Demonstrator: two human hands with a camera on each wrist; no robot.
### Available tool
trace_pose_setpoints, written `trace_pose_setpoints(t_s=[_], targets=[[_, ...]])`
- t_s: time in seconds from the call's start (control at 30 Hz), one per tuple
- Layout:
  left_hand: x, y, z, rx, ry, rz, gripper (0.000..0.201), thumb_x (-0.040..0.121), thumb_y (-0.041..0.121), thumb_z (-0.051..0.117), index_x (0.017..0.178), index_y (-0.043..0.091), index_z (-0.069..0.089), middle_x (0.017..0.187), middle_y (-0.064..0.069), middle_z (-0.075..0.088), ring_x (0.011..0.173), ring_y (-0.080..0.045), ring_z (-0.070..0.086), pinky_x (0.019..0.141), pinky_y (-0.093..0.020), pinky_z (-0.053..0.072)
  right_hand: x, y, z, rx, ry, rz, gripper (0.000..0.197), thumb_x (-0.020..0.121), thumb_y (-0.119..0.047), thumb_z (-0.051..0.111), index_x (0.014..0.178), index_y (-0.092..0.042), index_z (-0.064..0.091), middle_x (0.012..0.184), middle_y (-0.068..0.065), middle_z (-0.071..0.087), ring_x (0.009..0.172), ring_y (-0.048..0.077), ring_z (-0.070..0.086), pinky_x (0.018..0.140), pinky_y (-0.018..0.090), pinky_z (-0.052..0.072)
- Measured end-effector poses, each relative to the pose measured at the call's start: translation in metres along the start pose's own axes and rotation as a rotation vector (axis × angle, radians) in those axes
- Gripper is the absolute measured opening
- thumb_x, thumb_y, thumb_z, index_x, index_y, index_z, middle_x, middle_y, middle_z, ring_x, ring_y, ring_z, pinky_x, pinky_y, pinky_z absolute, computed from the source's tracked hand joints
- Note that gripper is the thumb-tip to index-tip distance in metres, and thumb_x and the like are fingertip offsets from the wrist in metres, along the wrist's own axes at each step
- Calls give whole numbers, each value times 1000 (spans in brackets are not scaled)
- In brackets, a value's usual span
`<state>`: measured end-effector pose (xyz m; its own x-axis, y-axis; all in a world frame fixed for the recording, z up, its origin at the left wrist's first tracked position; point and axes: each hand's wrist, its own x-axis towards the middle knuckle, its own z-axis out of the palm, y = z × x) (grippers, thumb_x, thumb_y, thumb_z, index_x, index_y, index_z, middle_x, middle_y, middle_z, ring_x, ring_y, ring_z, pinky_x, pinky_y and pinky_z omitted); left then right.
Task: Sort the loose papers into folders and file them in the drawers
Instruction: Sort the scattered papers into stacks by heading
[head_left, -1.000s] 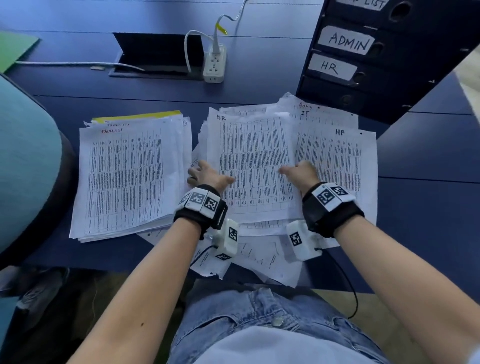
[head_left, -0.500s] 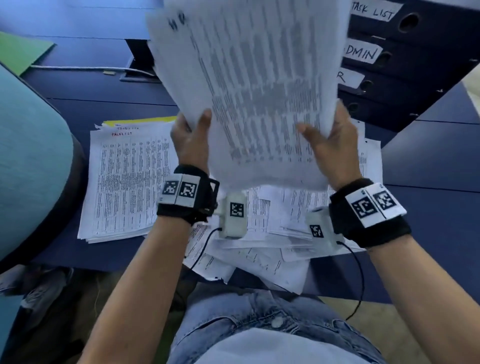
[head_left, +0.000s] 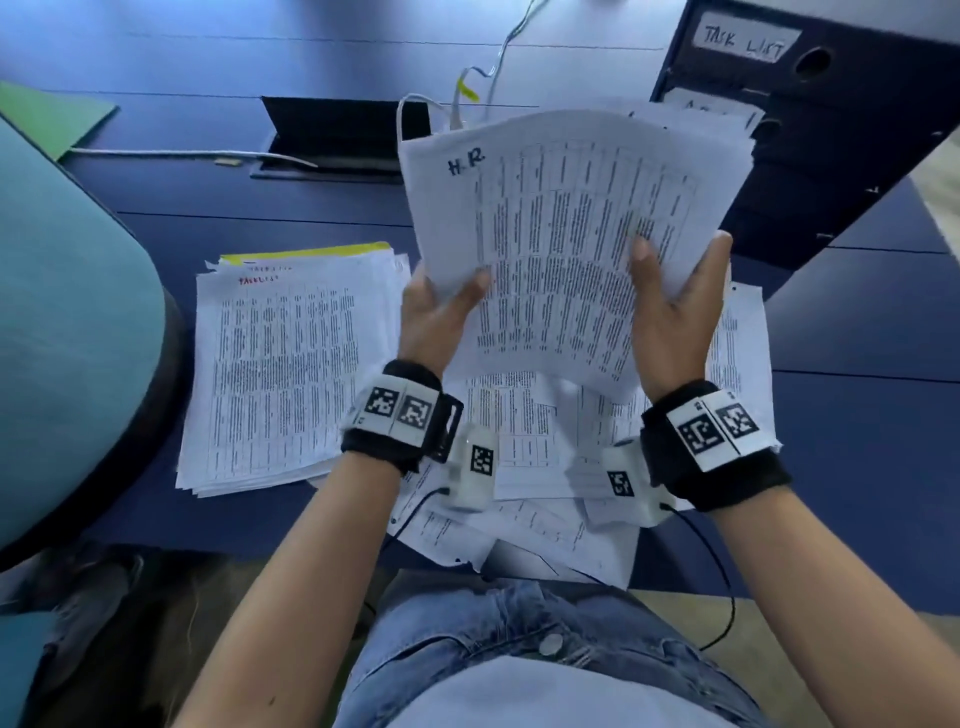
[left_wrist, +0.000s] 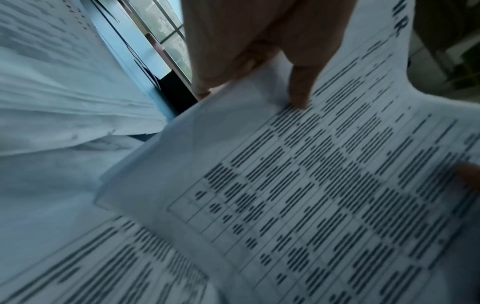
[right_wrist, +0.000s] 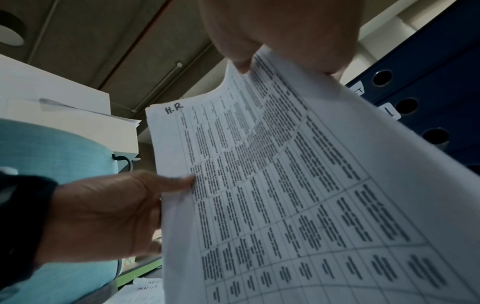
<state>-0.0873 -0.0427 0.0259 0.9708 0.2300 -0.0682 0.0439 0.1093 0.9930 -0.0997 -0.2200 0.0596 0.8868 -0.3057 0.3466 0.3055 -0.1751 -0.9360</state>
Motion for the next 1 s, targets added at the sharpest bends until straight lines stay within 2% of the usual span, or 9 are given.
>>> trace_pose_setpoints(t_s=[0.17, 0.27, 0.33, 0.37, 0.43, 0.53, 0.67, 0.83, 1.0], targets=[[-1, 5, -12, 128, 67, 56, 33, 87, 9, 58, 118, 0, 50, 106, -14, 61, 105, -36, 59, 91, -53, 48, 0, -3, 17, -39, 71, -41, 10, 98, -10, 43, 98, -2, 37, 83, -15, 42, 68, -15, 45, 66, 6, 38], [6, 34, -32, 138, 95, 141, 37, 83, 12, 59, 118, 2, 52, 107, -12, 61, 104, -32, 60, 91, -48, 50, 0, -16, 37, 41, 40, 18, 27, 100, -14, 40, 125, -15, 30, 119, -18, 41, 105, -17, 44, 86, 2, 35], [14, 51, -53, 131, 123, 181, 35, 81, 13, 60, 114, 7, 53, 107, -10, 61, 103, -29, 60, 92, -47, 50, -4, -21, 56, 10, -59, 99, 53, 100, -16, 39, 143, -1, 11, 139, -6, 35, 116, -4, 41, 82, -9, 21], [18, 58, -65, 131, 155, 181, 35, 79, 16, 61, 113, 11, 53, 107, -10, 61, 103, -29, 60, 92, -46, 50, -7, -22, 67, -43, -129, 134, 58, 100, -16, 39, 144, 4, 7, 143, 10, 38, 114, 7, 41, 99, 17, 26], [28, 67, -91, 143, 247, 142, 32, 79, 18, 63, 109, 20, 50, 108, -7, 58, 100, -25, 58, 93, -40, 49, -13, -19, 87, -122, -269, 154, 52, 99, -16, 42, 141, 3, 17, 126, 21, 53, 95, 21, 52, 79, 32, 43], [41, 66, -134, 212, 375, 102, 31, 79, 13, 63, 109, 12, 55, 103, -12, 61, 93, -24, 60, 81, -29, 50, -19, -6, 117, -270, -474, 195, 27, 97, -10, 44, 121, -2, 34, 89, -4, 54, 69, 7, 54, 57, 20, 47], [42, 45, -172, 419, 485, -58, 33, 86, 10, 62, 117, 2, 57, 114, -16, 63, 104, -29, 61, 73, -23, 46, -42, 7, 148, -452, -710, 275, 28, 94, -7, 49, 119, 0, 38, 105, 16, 59, 85, 27, 59, 73, 37, 53], [34, 9, -208, 674, 595, -227, 27, 88, 5, 48, 113, 0, 54, 118, -20, 60, 108, -34, 56, 84, -32, 43, -74, 25, 173, -579, -875, 351, 31, 87, -18, 63, 101, -1, 41, 82, 11, 56, 70, 18, 52, 67, 31, 48], [36, -22, -220, 804, 605, -395, 37, 85, 1, 46, 120, -5, 42, 133, -26, 43, 126, -35, 40, 101, -37, 33, -95, 41, 186, -673, -868, 320, 53, 85, -23, 65, 123, 3, 39, 89, 17, 60, 71, 21, 55, 75, 34, 48]])
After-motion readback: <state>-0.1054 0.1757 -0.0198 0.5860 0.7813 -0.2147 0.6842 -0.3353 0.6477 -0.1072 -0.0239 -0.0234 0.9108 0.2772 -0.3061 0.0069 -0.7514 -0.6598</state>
